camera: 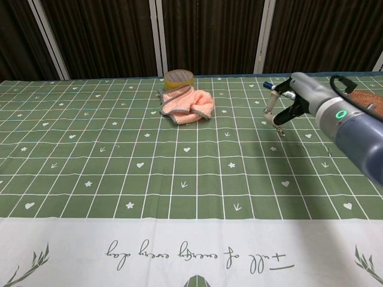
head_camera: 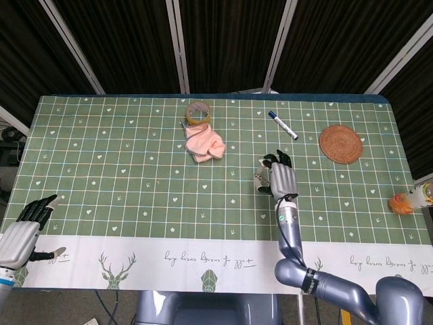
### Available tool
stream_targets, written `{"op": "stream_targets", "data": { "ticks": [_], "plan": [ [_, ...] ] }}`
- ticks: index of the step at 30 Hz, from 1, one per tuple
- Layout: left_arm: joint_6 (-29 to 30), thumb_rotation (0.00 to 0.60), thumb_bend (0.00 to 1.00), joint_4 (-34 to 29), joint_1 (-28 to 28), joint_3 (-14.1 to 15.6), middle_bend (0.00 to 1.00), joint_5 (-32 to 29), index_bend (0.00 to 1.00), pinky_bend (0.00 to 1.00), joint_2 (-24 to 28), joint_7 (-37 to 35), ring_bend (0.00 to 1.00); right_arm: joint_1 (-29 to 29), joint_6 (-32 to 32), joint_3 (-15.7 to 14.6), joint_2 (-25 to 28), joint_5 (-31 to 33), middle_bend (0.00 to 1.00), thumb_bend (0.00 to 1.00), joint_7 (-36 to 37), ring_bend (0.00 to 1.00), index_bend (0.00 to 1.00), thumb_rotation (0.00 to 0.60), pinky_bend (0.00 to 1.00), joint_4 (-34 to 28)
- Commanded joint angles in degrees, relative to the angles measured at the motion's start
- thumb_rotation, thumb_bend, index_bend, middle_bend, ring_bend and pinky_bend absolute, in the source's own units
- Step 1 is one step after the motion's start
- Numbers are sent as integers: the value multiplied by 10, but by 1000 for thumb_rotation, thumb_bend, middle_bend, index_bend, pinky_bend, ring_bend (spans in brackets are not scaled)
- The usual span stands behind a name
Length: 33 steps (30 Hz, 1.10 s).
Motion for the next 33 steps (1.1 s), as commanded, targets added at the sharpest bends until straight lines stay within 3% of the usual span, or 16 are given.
{"op": "stream_targets", "data": {
  "ticks": [1,13,21,33],
  "plan": [
    [0,600,80,0,0,0,0,0,0,0,0,2,0,-4,4,9,18,12,220,323,-3,0,606,600,0,-13],
    [8,600,79,3,3,0,0,4,0,0,-6,17,0,-23,16,11,63,36,220,327,9,0,612,600,0,-33],
    [20,600,80,7,7,0,0,8,0,0,-11,31,0,-40,35,21,73,83,220,329,18,0,617,600,0,-64],
    [24,600,80,11,8,0,0,12,0,0,-13,33,0,-53,51,9,79,102,220,333,23,0,622,600,0,-75]
  ]
}}
